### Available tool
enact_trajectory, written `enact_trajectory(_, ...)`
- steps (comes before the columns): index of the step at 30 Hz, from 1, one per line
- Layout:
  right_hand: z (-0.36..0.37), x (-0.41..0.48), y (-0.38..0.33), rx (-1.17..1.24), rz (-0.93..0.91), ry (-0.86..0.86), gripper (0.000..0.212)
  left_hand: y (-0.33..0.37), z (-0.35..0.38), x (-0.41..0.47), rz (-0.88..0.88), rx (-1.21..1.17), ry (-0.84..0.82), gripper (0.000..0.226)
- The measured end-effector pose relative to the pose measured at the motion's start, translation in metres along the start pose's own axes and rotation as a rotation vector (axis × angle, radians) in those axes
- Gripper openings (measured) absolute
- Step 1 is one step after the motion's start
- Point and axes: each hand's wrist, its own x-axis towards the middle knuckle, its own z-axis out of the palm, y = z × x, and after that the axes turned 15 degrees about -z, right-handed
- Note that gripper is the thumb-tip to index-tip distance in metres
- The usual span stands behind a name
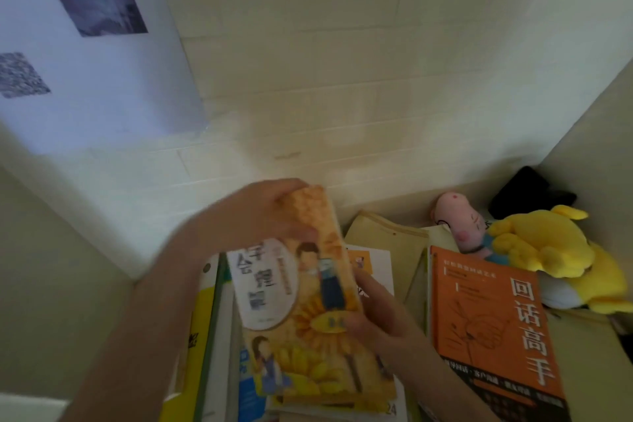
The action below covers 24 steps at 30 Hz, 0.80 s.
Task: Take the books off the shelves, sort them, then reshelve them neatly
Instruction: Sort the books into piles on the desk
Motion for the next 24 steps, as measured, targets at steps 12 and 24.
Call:
enact_trajectory(12, -0.028, -0.032, 0.068, -0.719, 0.432, 0.192, 0.064, -0.101, 0.145, 0.022, -0.342, -0.039, 0.229, 0.091)
enact_trajectory(24, -0.023, -0.027, 0.09, -0.428, 0.464, 0.32, 0.071, -0.085, 0.183, -0.003, -0.395, -0.476, 0.296, 0.094)
